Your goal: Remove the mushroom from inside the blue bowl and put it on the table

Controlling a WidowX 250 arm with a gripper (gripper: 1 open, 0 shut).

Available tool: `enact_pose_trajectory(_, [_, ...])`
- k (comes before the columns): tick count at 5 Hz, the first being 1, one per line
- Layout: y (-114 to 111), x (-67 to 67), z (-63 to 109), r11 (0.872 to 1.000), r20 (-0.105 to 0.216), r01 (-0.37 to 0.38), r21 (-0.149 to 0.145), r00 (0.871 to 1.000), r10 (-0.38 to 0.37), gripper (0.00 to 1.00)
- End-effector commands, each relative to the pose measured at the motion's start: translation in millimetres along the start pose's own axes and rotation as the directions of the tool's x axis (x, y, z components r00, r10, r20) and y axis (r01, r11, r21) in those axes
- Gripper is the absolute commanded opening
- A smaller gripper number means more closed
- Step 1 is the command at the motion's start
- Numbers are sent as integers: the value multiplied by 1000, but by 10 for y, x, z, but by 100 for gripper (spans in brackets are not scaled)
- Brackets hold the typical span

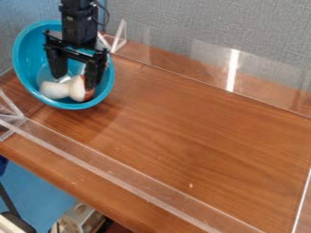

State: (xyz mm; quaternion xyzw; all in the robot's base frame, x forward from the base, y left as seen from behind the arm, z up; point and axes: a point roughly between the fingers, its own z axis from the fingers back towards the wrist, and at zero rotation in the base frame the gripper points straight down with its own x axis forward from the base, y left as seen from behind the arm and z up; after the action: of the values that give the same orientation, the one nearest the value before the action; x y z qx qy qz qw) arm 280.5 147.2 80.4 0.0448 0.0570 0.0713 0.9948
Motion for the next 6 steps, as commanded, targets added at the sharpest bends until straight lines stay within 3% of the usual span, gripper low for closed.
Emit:
enact_pose_trajectory(1, [50, 73, 144, 999, 56, -29, 28, 998, 27, 100])
enact_pose_trajectory(4, [3, 103, 99, 998, 56, -26, 57, 998, 23, 100])
enact_pose_trajectory(6, [-46, 98, 108, 998, 75, -28, 63, 997, 23, 100])
